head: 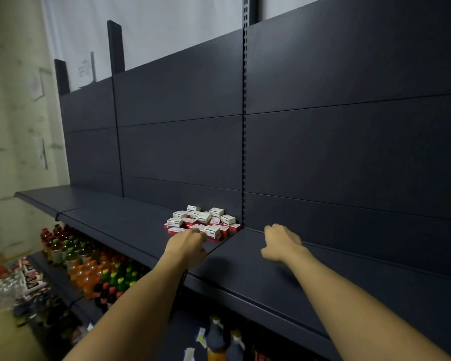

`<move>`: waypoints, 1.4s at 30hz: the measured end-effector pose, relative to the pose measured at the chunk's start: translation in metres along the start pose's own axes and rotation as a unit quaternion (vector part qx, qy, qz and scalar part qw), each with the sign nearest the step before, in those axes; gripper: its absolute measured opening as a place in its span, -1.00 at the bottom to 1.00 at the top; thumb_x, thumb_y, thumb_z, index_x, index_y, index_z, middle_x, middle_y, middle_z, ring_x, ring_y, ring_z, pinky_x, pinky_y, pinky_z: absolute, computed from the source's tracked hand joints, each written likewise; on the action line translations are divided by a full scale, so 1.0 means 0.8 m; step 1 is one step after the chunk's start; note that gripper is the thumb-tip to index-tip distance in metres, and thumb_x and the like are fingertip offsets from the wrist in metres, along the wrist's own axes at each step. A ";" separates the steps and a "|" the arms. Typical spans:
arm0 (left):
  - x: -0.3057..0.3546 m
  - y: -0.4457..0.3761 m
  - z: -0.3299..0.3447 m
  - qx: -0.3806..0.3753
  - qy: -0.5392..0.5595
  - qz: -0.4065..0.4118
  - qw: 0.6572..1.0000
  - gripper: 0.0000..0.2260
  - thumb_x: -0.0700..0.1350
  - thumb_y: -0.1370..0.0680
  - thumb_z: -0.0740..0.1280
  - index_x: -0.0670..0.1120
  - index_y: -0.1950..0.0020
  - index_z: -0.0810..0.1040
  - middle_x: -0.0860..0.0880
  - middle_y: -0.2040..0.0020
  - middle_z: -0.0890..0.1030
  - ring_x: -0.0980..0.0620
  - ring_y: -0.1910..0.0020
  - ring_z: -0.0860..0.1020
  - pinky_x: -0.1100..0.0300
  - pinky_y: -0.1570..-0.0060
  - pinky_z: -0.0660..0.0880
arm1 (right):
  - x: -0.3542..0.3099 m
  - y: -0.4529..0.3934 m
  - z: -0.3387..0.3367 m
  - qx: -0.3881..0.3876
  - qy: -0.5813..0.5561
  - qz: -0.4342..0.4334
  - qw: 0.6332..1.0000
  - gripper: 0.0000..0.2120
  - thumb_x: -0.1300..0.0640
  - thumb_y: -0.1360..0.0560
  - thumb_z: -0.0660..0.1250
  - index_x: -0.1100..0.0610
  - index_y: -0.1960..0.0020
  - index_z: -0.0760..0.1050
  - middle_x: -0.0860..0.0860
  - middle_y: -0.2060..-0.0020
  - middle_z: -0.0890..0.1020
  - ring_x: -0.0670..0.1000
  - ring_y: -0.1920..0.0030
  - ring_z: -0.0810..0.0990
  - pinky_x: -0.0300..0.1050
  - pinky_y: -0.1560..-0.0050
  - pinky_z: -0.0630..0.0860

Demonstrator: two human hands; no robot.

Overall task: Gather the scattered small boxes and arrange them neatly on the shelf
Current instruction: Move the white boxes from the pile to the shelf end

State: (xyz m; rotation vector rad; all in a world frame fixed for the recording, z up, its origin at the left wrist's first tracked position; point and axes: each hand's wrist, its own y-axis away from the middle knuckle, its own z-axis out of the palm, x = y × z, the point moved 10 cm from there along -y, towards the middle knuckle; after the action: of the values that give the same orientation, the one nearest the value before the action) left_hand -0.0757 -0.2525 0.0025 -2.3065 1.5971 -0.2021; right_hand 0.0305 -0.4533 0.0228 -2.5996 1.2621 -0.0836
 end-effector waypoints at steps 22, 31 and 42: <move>-0.163 -0.191 0.060 0.045 0.001 -0.024 0.999 -0.70 -0.16 -0.52 0.33 0.03 -0.24 0.59 0.03 -0.16 0.57 -0.05 -0.08 0.58 0.04 0.04 0.58 | -0.106 -0.260 0.061 0.034 -0.065 -0.071 0.995 -0.64 0.04 -0.43 0.37 0.08 -0.20 0.48 0.00 -0.13 0.51 0.07 -0.10 0.55 -0.12 0.12 0.41; -0.190 -0.237 0.081 0.038 -0.011 0.014 0.999 -0.64 -0.23 -0.48 0.30 -0.03 -0.25 0.59 0.00 -0.19 0.57 -0.08 -0.09 0.57 0.07 0.05 0.56 | -0.181 -0.309 0.097 0.022 -0.080 -0.133 0.988 -0.58 0.04 -0.37 0.42 0.09 -0.21 0.48 -0.01 -0.11 0.50 0.06 -0.12 0.52 -0.01 -0.03 0.56; -0.244 -0.292 0.102 0.021 0.006 0.060 0.998 -0.70 -0.10 -0.54 0.36 -0.06 -0.27 0.56 -0.03 -0.20 0.55 -0.09 -0.12 0.56 0.01 -0.03 0.57 | -0.226 -0.366 0.130 0.022 -0.026 -0.067 0.997 -0.71 0.17 -0.46 0.38 0.14 -0.17 0.48 0.06 -0.12 0.49 0.09 -0.14 0.49 -0.04 -0.03 0.49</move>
State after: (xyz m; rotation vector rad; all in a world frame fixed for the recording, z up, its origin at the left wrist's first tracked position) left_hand 0.0839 0.0181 0.0201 -2.1727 1.7150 -0.2195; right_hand 0.1585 -0.1175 0.0049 -2.6275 1.0563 -0.0658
